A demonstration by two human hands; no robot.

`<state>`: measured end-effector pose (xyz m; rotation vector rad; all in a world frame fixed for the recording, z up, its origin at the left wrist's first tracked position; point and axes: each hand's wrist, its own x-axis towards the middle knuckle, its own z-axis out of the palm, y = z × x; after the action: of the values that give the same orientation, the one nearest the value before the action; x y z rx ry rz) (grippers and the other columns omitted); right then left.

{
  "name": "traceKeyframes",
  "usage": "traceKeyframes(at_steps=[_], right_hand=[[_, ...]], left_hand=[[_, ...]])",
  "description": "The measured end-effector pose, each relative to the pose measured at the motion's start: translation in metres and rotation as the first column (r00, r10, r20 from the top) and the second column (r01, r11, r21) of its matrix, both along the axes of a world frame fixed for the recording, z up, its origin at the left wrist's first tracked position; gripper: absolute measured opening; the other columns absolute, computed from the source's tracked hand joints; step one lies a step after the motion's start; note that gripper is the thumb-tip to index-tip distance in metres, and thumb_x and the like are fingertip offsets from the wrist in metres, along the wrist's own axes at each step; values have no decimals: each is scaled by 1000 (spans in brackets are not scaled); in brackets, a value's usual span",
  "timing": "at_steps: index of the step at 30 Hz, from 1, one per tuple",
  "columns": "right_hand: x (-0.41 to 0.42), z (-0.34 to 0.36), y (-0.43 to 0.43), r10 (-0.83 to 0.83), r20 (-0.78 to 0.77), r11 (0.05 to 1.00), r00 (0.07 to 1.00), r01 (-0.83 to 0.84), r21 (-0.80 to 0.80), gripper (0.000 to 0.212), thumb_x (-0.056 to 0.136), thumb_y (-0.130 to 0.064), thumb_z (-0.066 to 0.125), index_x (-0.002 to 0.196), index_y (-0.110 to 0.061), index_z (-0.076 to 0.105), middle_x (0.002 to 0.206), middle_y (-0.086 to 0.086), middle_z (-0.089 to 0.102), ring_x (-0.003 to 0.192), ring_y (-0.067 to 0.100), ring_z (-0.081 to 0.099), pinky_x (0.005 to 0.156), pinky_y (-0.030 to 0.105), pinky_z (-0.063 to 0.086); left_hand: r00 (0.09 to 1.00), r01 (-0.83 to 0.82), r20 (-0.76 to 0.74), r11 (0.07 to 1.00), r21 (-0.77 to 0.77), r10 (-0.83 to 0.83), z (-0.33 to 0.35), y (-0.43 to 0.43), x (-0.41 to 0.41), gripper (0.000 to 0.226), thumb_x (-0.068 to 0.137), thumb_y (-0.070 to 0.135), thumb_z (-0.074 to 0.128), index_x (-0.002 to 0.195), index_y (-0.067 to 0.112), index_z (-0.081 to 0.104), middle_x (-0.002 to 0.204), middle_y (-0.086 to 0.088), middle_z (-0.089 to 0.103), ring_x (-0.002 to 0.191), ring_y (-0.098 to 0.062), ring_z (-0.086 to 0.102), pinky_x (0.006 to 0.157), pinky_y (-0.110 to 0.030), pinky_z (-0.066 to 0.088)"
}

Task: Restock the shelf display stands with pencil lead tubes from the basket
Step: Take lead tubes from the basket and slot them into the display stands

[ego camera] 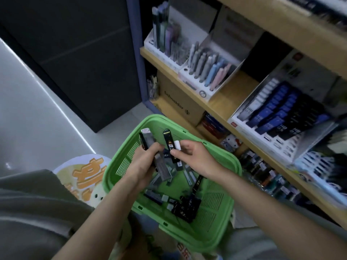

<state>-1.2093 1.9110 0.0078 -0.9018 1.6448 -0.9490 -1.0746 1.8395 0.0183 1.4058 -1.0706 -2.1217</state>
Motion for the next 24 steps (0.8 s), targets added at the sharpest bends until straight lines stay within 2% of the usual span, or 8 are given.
traceKeyframes(at_steps=[4,7,9,11,15,18,21,24], right_hand=[[-3,34,11,-70,-11,996,997,69,-52,14,88,-14,65,101,-17,67,93,-6,69,79,-4,65,72,10,50],[-6,56,21,-85,-47,995,995,82,-65,9,87,-13,66,92,-21,67,86,-11,68,72,-7,63,71,9,50],[-9,70,28,-85,-77,994,993,80,-71,10,85,-12,68,89,-21,67,85,-9,68,71,-6,64,71,11,51],[-14,85,36,-99,-86,993,991,92,-77,13,84,-10,69,90,-21,68,85,-7,68,70,-5,64,68,12,50],[-27,118,57,-126,-88,991,988,121,-55,21,86,-9,66,106,-8,66,88,-6,67,68,-7,63,61,12,50],[-35,142,74,-169,-125,985,978,162,-62,23,86,-9,65,109,-5,65,97,6,69,76,5,65,70,22,56],[-46,172,92,-222,-249,972,943,195,-128,13,86,-8,66,98,-11,66,91,0,68,76,2,63,75,17,52],[-59,211,113,-315,-434,944,844,233,-233,9,86,-16,67,86,-24,64,84,-8,68,75,-2,63,75,17,50]], left_hand=[[993,24,-118,999,-33,-28,24,9,-7,7,90,13,57,84,12,59,65,-1,59,54,-8,56,54,-21,46],[984,110,-132,989,-95,-122,40,17,-13,15,87,27,63,91,12,62,66,5,61,61,-10,55,63,-25,46],[981,139,-114,980,-141,-156,52,23,-18,17,86,27,66,94,12,64,69,3,62,60,-9,57,62,-25,46],[982,141,-104,976,-166,-160,64,26,-25,16,85,24,68,93,10,66,69,1,63,59,-9,59,58,-23,46],[971,177,-124,964,-198,-204,90,34,-41,11,83,20,70,88,10,69,67,1,69,62,-12,62,53,-20,48],[961,197,-148,956,-220,-232,110,44,-53,8,81,20,71,82,12,69,64,1,67,62,-14,60,57,-25,47],[955,202,-168,951,-234,-244,131,51,-66,14,80,22,73,88,11,68,72,-5,67,62,-17,61,59,-26,48],[941,221,-189,930,-292,-283,156,59,-79,11,80,23,73,83,15,65,57,5,62,55,-14,58,59,-27,44]])
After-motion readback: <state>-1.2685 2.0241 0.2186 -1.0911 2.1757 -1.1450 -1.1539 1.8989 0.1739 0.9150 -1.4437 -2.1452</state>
